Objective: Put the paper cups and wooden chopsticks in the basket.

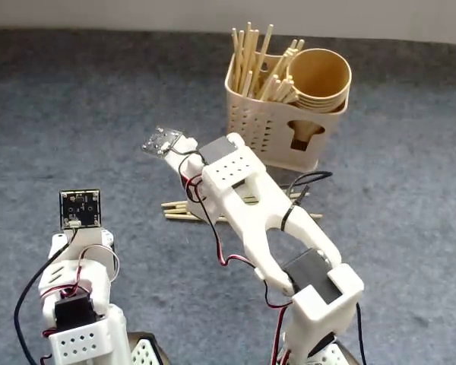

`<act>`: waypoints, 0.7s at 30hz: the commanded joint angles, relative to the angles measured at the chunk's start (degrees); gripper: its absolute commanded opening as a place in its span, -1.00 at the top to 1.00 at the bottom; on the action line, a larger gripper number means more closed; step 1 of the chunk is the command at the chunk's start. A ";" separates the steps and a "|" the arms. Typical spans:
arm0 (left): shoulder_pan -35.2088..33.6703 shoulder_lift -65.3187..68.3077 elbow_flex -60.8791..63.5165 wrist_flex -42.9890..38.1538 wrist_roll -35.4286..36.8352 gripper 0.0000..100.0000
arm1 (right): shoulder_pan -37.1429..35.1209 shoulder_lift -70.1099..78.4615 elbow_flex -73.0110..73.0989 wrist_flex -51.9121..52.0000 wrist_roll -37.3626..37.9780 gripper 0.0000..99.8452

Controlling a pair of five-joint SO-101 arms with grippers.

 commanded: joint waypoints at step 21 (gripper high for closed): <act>-0.48 -0.40 1.10 -0.88 0.53 0.95 | -0.22 13.32 -0.84 -12.18 1.32 0.61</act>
